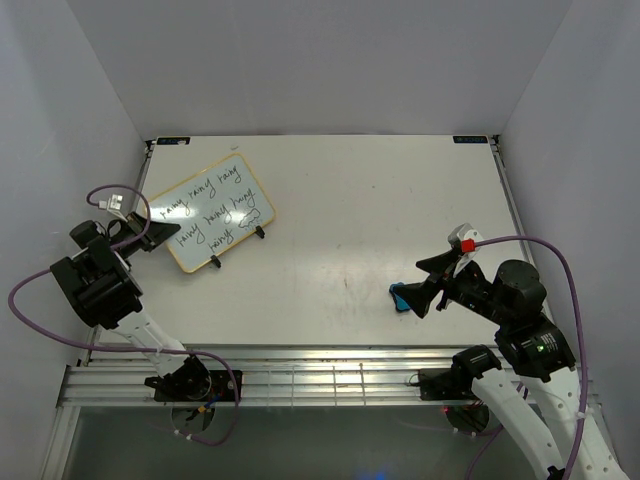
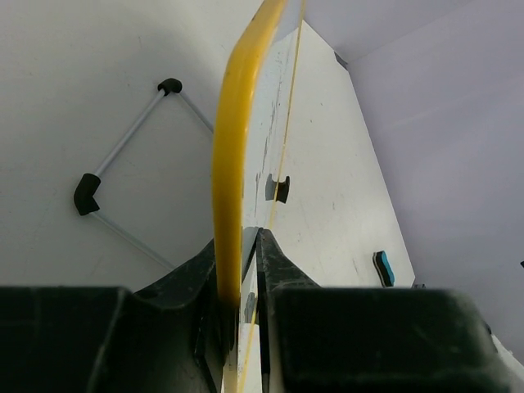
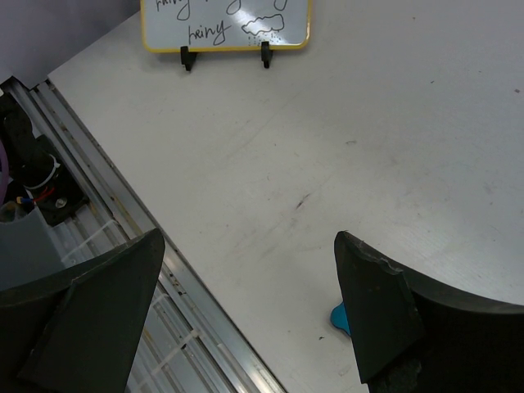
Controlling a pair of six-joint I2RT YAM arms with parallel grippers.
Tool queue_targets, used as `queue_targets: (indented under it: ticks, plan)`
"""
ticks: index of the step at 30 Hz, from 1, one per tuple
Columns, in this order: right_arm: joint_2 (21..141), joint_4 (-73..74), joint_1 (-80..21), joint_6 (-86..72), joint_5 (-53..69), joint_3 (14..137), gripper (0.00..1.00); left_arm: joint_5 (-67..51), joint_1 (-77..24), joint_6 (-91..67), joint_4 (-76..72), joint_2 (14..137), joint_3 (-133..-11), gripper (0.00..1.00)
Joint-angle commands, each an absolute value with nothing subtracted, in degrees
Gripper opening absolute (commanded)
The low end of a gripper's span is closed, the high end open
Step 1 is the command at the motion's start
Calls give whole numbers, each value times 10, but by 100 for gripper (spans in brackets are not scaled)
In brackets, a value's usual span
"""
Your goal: Erase the whiteboard
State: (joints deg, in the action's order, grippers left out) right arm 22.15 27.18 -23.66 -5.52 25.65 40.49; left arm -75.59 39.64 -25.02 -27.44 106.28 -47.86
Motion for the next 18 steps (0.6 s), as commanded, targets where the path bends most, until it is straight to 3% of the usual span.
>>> queue_targets:
  ticks: [1, 18]
  plan:
    - [214, 256, -238, -47, 257, 411, 90, -710, 399, -229, -287, 1019, -494, 0]
    - [204, 252, -239, -50, 260, 406, 90, -700, 371, -350, -430, 941, -519, 0]
